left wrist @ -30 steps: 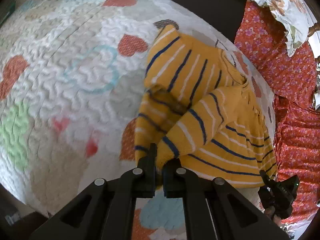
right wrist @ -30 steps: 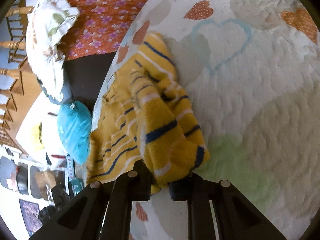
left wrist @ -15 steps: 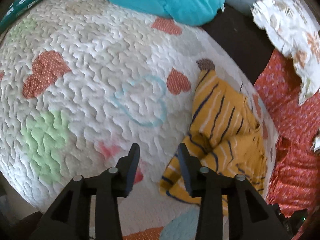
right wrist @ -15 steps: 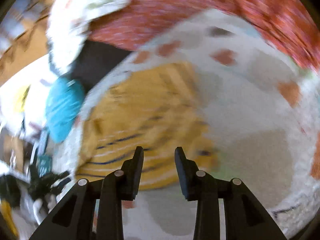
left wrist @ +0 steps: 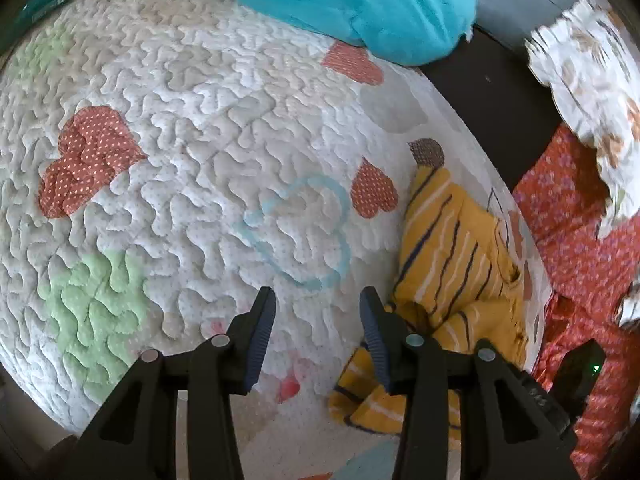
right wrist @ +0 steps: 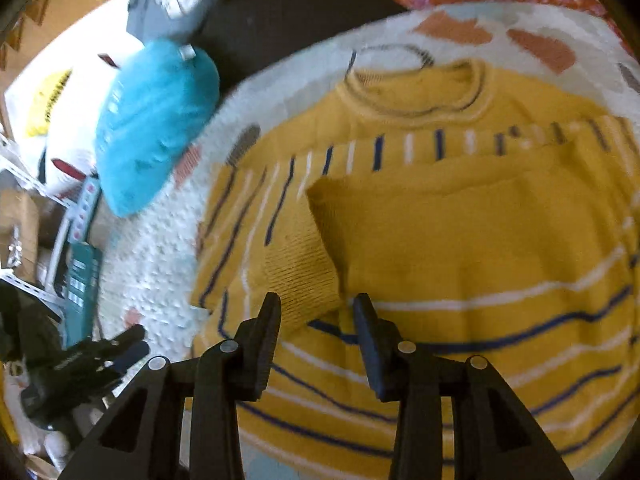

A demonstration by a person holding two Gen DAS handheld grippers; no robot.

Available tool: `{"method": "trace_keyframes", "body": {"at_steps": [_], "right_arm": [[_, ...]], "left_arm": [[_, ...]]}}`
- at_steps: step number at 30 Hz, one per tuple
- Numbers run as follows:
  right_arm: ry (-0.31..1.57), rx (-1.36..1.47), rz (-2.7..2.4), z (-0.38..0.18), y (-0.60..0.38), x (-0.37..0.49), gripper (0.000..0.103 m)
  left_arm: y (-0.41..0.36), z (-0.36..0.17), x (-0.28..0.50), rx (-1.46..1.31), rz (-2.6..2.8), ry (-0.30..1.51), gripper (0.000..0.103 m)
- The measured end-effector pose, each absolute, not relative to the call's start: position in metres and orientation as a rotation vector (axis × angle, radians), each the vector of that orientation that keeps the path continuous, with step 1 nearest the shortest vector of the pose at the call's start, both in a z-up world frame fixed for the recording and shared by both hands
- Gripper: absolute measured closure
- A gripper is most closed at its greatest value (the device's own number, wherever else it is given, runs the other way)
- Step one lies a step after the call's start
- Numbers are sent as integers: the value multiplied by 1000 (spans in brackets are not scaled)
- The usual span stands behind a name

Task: Fold small clothes

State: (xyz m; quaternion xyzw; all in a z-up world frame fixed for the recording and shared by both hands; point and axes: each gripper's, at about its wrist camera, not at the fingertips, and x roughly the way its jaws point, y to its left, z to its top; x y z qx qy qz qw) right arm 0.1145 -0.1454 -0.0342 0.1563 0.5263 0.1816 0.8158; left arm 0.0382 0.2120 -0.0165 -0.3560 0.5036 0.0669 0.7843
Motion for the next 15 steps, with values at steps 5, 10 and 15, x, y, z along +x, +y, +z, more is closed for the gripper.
{"method": "trace_keyframes", "body": {"at_steps": [5, 10, 15], "right_arm": [[1089, 308, 426, -16, -124, 129, 98], [1095, 244, 448, -12, -80, 166, 98], [1096, 164, 407, -19, -58, 192, 95]], "left_arm": [[227, -19, 45, -841, 153, 1071, 61], [232, -26, 51, -891, 157, 1082, 60], [231, -27, 52, -872, 154, 1094, 60]]}}
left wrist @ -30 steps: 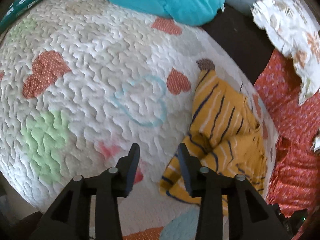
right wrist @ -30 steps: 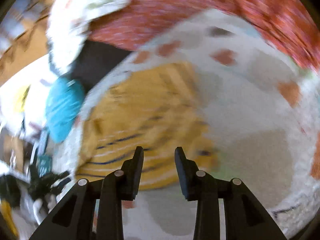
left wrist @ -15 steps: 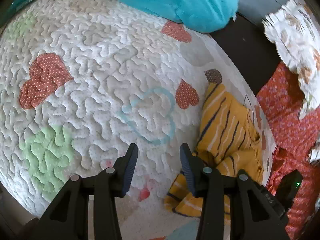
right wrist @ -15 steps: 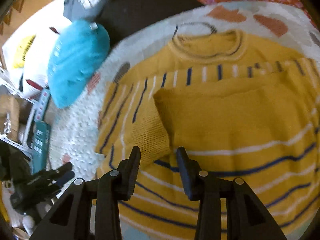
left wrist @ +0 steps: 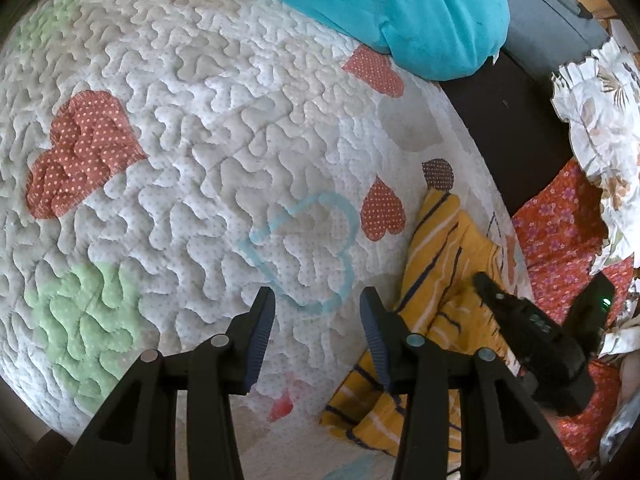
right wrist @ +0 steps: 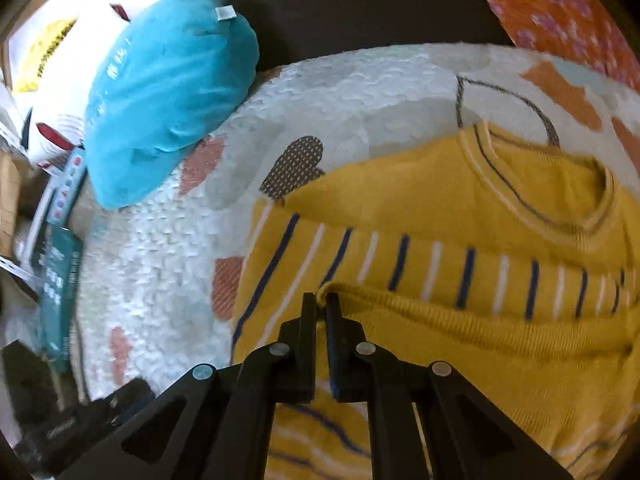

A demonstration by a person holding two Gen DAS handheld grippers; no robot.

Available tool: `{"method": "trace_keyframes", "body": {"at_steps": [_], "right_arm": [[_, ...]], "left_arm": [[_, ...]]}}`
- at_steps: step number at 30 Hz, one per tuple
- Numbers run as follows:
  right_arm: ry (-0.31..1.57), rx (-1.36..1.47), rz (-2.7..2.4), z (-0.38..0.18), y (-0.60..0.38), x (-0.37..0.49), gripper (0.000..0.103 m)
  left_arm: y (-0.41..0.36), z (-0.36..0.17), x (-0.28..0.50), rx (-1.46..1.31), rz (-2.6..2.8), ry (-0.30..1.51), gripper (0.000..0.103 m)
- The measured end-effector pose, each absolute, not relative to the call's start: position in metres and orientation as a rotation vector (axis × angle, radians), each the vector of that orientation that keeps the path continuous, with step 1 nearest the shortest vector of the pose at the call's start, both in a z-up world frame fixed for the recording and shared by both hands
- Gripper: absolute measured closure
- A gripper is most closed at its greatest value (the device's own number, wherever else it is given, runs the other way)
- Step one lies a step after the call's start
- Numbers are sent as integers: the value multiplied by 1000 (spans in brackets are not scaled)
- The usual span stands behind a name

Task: Fold small clothes

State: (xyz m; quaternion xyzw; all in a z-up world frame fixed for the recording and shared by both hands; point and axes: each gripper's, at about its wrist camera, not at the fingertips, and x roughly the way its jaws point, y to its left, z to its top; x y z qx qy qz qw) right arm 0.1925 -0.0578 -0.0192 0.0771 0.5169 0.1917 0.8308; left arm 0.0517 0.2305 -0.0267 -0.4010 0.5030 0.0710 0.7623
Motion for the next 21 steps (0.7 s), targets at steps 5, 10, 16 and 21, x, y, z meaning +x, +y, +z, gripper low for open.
{"method": "trace_keyframes", "body": {"at_steps": [5, 10, 16, 21], "right_arm": [[1039, 141, 412, -1, -81, 161, 88], [1043, 189, 428, -7, -83, 141, 74], [1155, 242, 378, -47, -50, 177, 96], [1092, 49, 389, -36, -7, 173, 97]], "left_arm": [[230, -28, 53, -894, 160, 1089, 55], [223, -26, 56, -871, 148, 1095, 55], [232, -28, 51, -885, 177, 1091, 55], [237, -27, 50, -884, 189, 1087, 55]]}}
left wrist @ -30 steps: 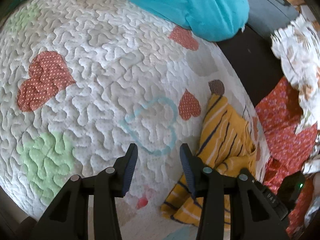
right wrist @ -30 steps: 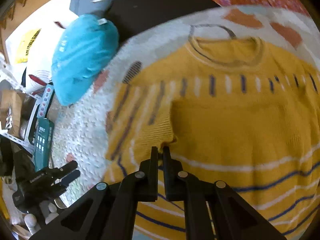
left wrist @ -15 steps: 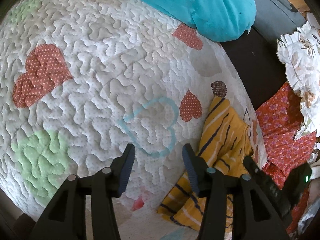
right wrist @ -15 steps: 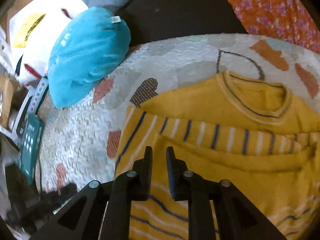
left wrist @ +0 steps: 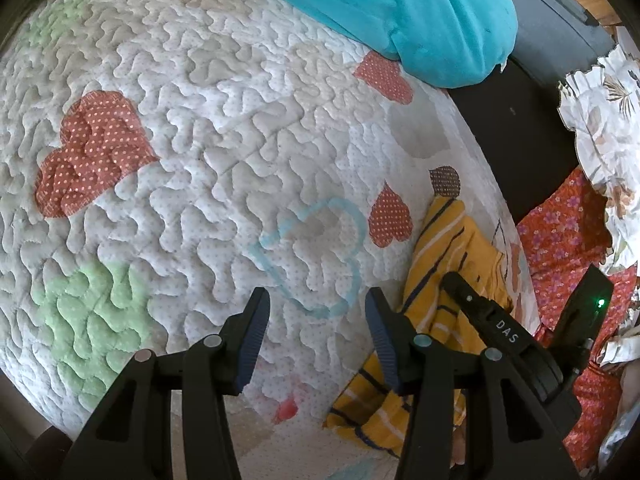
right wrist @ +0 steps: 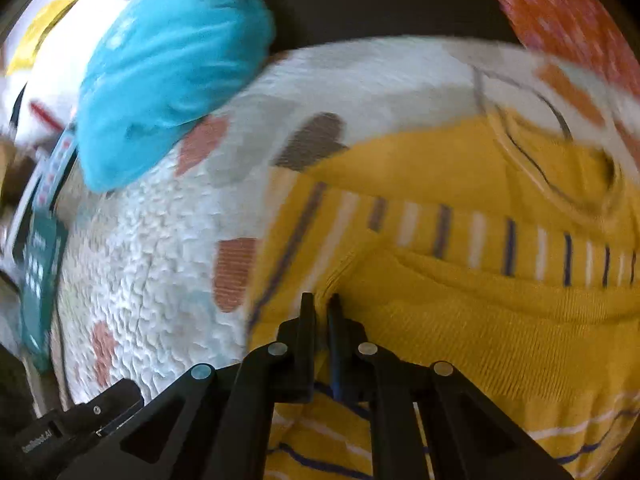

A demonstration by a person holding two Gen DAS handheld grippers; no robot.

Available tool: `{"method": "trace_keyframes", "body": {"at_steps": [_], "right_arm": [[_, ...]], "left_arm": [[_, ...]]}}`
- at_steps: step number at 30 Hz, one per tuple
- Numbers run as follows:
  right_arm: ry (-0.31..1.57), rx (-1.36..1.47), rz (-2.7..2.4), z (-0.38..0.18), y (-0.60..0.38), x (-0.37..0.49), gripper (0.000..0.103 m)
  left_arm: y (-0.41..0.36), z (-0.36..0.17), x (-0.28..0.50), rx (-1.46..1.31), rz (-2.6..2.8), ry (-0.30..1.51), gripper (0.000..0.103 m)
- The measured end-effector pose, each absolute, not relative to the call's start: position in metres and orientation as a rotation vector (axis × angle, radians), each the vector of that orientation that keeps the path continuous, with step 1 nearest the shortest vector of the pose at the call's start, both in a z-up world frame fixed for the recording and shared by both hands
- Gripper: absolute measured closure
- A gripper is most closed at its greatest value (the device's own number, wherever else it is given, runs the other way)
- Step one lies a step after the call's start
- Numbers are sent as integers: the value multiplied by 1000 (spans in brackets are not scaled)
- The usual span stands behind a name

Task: Fold small clothes

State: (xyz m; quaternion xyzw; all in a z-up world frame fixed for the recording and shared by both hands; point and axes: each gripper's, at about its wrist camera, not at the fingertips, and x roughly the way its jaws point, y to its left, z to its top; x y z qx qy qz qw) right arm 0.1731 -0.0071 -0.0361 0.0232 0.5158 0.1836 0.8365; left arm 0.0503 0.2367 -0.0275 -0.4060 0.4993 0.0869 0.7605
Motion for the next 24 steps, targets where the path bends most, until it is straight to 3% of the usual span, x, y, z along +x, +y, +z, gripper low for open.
{"method": "trace_keyframes", "body": {"at_steps": [5, 6, 7, 9, 17, 21, 24], "right_arm": [[1059, 63, 423, -33, 3, 168, 91], [1069, 77, 447, -34, 4, 168, 80], [1082, 94, 481, -36, 4, 168, 60], [1071, 115, 536, -31, 1, 164, 50], [935, 203, 537, 24, -86, 148, 48], [1011, 235, 394, -1, -164, 151, 48], [1061, 291, 267, -25, -229, 154, 48]], "left_arm": [[227, -26, 53, -858, 182, 1098, 55], [226, -26, 53, -850, 187, 1099, 55], [224, -25, 53, -847, 191, 1100, 55], [220, -24, 54, -842, 193, 1101, 55], [166, -2, 68, -653, 142, 1058, 54], [121, 0, 90, -526, 24, 1061, 49], [111, -29, 107, -505, 49, 1176, 46]]}}
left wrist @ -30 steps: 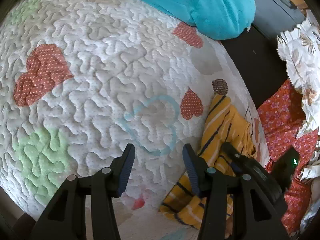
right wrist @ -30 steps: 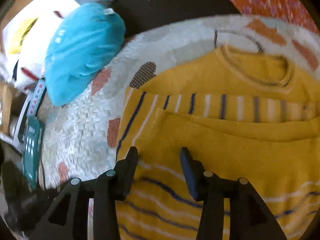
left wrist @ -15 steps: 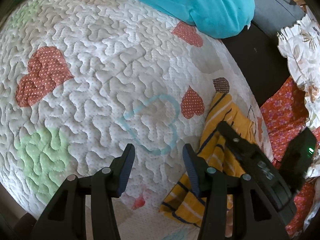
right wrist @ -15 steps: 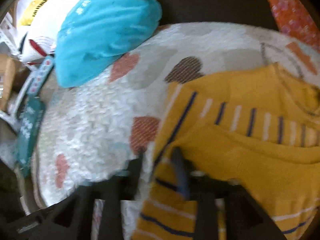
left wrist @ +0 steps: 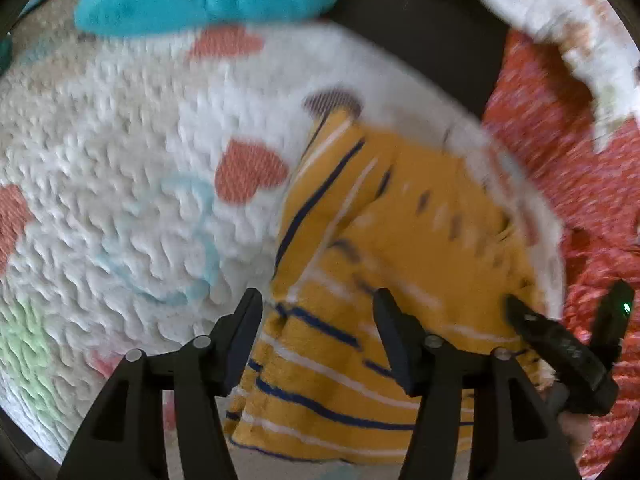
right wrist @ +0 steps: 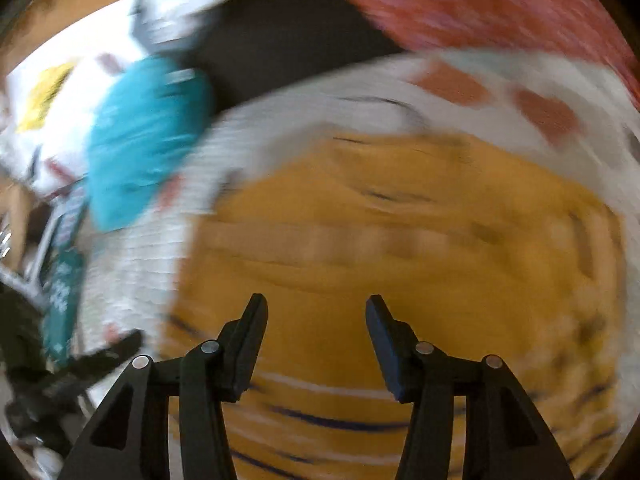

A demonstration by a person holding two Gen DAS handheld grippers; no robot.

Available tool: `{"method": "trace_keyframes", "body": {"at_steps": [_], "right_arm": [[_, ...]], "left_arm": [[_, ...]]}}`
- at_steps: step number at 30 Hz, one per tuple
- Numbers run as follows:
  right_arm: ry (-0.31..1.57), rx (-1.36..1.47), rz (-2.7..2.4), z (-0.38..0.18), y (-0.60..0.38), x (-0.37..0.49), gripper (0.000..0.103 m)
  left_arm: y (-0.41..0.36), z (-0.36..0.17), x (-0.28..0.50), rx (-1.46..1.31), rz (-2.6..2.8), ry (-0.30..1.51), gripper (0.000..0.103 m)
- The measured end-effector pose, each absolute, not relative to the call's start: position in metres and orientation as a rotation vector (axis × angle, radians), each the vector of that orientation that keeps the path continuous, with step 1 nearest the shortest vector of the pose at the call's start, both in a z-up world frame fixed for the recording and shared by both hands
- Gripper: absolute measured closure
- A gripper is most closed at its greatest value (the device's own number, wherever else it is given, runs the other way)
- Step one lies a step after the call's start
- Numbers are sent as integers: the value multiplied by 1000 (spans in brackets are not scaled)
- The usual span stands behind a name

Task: Fold small clothes

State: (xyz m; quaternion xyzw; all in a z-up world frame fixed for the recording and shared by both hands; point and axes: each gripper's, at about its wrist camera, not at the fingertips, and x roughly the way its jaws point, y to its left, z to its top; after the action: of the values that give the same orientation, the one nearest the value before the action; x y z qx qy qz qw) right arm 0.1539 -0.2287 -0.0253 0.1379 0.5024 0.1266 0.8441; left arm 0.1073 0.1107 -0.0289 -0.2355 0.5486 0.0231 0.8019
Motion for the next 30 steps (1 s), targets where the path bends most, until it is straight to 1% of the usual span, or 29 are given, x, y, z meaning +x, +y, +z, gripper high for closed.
{"method": "trace_keyframes", "body": {"at_steps": [1, 2, 3, 4, 6, 7, 8, 12, 16, 21, 25, 30], "right_arm": [[1067, 315, 234, -31, -247, 154, 48], [1059, 373, 219, -36, -273, 153, 54], [1053, 420, 218, -36, -288, 152, 58], [1043, 478, 209, -34, -305, 148, 58], [1009, 523, 192, -26, -324, 139, 56], [994, 519, 179, -20, -332, 133, 51], [989, 505, 159, -15, -337, 129, 49], [965, 518, 126, -5, -367, 92, 48], [971, 585, 75, -14, -404, 42, 44], [1004, 677, 17, -37, -433, -22, 43], [1003, 708, 8, -41, -437, -57, 43], [1017, 597, 130, -14, -393, -65, 42]], "left_arm": [[113, -40, 110, -521, 79, 1210, 46], [116, -48, 112, -553, 92, 1230, 44], [125, -57, 113, -633, 89, 1234, 41], [129, -58, 112, -663, 89, 1221, 41], [132, -53, 111, -674, 88, 1215, 41], [132, -49, 110, -657, 93, 1207, 41], [132, -43, 107, -632, 100, 1191, 41], [132, -22, 92, -582, 94, 1144, 41], [134, -13, 65, -532, 80, 1130, 41], [133, -18, 36, -484, 82, 1148, 41], [131, -18, 26, -483, 99, 1120, 41], [161, -29, 21, -601, 130, 1104, 41]]}}
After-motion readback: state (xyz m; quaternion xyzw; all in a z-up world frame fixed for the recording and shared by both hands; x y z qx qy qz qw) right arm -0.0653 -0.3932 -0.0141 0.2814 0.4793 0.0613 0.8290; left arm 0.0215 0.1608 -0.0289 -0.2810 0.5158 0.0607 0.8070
